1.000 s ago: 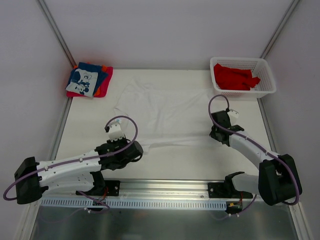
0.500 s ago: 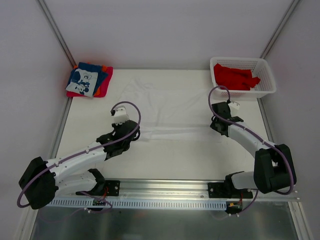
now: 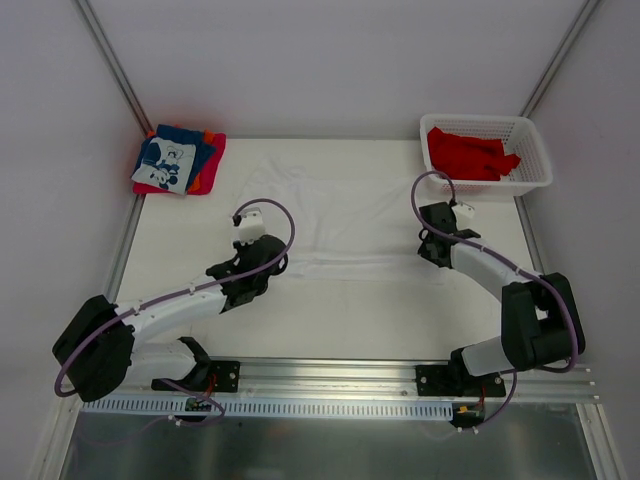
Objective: Fold and stack the t-shirts
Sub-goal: Fold the tshirt
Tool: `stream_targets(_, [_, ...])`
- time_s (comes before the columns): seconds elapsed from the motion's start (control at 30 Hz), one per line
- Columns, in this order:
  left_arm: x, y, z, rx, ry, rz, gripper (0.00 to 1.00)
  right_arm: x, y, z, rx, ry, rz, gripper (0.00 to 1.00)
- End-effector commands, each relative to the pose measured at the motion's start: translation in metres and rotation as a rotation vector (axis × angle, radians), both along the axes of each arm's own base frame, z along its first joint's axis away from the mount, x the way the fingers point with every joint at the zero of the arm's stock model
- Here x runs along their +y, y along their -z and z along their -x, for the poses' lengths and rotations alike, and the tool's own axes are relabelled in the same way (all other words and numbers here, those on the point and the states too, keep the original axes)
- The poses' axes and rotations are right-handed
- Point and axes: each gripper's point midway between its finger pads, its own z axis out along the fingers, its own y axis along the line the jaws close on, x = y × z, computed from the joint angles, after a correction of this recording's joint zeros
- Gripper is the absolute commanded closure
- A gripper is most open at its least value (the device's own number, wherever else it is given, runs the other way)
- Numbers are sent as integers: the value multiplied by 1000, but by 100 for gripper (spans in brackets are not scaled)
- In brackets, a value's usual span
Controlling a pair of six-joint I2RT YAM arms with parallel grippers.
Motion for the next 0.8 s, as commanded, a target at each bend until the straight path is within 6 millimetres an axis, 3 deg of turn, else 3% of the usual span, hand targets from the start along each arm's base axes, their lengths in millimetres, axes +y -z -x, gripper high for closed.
stream_targets(0.0, [-5, -35, -21, -96, -21, 9, 100, 2, -30, -29, -95, -1, 2, 99])
stream_targets(0.17, [0, -51, -31, -129, -46, -10, 100, 6, -45, -46, -115, -8, 2, 99])
stream_targets(0.3, [-1, -55, -36, -135, -47, -8, 100, 11, -44, -54, -107, -21, -5, 100])
stream_targets(0.57, [8, -49, -41, -128, -77, -34, 100, 11, -36, -59, -86, -25, 7, 99])
stream_targets(0.77, [28, -35, -48, -106, -133, -51, 100, 7, -29, -66, -66, -15, 35, 100])
